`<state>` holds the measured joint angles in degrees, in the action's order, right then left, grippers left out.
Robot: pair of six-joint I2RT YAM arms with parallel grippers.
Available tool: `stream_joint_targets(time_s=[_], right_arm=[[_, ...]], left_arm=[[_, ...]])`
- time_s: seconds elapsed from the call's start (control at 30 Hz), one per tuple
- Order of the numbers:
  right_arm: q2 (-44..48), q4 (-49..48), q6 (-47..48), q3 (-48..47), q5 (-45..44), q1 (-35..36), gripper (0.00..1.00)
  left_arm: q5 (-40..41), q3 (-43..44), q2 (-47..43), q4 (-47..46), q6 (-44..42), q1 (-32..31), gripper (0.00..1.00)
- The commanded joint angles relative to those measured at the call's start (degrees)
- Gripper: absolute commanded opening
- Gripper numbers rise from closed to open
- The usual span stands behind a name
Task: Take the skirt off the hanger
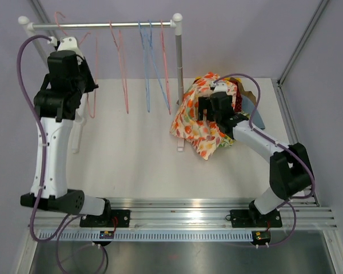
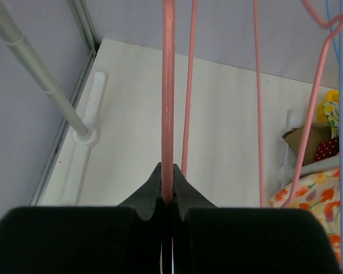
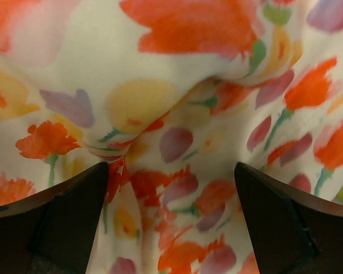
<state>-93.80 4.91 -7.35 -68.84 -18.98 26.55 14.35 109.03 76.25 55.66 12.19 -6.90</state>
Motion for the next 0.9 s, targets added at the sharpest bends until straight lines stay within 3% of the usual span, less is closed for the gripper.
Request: stream_joint_targets(time_s=[0.0, 0.23, 0.43, 0.7, 0.8, 0.87], right_arm=[[9.48, -2.09, -10.92, 7.38, 9.05, 0.79, 0.99], [19.17, -2.89, -11.46, 17.59, 7.83, 3.07, 0.99], [24.97, 1.24, -8.82, 16.63, 4.66, 3.07, 0.99], [32.00, 9.50, -8.29, 10.22, 1.05, 3.07, 0.99], [35.51, 11.87, -8.47, 8.46, 0.88, 3.07, 0.99], [36.84, 14.50, -8.55, 6.88, 0.18, 3.07, 0.99]], left_arm=[[-2.21, 8.37, 7.40, -5.83, -1.02, 0.22, 0.00], [-5.03, 17.44, 19.02, -4.60, -0.24, 0.13, 0.00], [-5.21, 6.47, 14.73, -5.82, 0.56, -0.05, 0.00], [-4.16, 6.89, 9.01, -0.91, -1.11, -0.05, 0.68], [-3.80, 6.90, 5.76, 0.50, -1.46, -0.05, 0.84], [-3.63, 6.46, 3.14, 2.08, -1.46, -0.05, 0.88]])
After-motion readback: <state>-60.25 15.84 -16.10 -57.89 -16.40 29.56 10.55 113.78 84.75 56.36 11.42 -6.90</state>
